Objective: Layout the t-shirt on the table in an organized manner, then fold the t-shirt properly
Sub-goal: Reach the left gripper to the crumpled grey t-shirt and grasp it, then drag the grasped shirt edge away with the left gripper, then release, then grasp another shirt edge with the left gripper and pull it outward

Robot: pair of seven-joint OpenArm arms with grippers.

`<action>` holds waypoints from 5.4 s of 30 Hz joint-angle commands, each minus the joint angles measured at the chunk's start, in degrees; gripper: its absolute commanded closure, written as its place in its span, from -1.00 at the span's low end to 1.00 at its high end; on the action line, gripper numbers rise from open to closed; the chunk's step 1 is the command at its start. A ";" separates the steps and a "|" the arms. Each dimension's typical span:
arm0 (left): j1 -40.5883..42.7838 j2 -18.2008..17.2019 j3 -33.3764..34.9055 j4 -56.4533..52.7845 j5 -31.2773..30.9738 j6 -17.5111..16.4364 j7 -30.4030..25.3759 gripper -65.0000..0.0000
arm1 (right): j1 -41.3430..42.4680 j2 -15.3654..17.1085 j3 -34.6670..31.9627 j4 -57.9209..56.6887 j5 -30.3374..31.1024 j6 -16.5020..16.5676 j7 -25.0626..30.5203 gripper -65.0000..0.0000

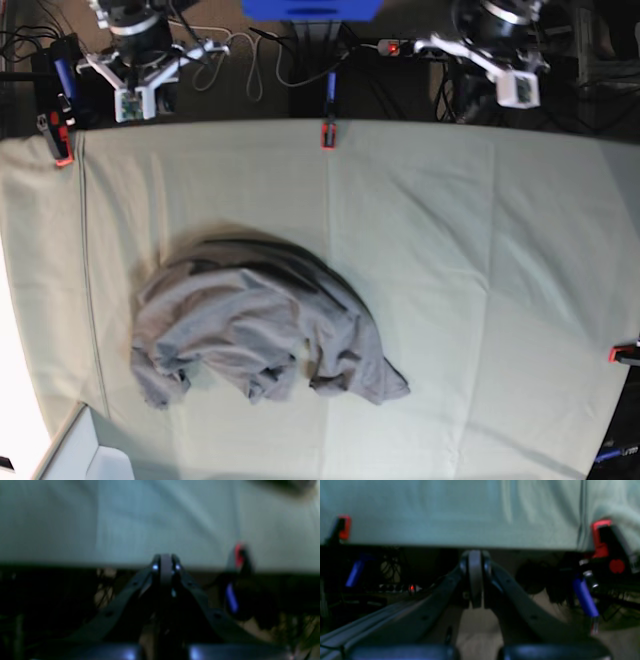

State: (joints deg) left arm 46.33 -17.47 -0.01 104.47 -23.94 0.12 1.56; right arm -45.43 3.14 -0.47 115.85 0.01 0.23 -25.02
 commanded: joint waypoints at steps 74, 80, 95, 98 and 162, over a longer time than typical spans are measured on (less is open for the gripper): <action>-28.17 -0.50 -11.81 -22.66 -28.14 -0.34 -1.61 0.99 | 12.77 -1.95 -3.53 0.50 -0.32 6.41 -8.35 0.17; -22.55 0.02 -18.14 -22.66 -31.31 -0.34 -1.52 0.92 | 13.56 -0.10 -8.54 0.50 -0.32 6.41 -8.35 0.16; -21.75 -0.06 -22.45 -11.59 -34.30 -0.43 -1.43 -0.79 | 14.00 0.16 -10.21 0.50 -0.32 6.41 -8.35 0.16; -28.70 -0.24 -19.29 -13.70 -29.11 0.01 -1.34 -0.79 | 13.91 0.16 -10.21 0.50 -0.32 6.41 -8.35 0.16; -58.33 0.11 -2.49 -38.40 12.21 0.10 12.11 1.00 | 15.41 0.95 -10.04 -1.87 -0.32 6.23 -8.96 0.16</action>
State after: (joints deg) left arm -10.52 -16.51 -2.17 64.88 -11.77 -0.12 14.98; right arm -30.04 4.25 -10.46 113.12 -0.60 6.04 -35.33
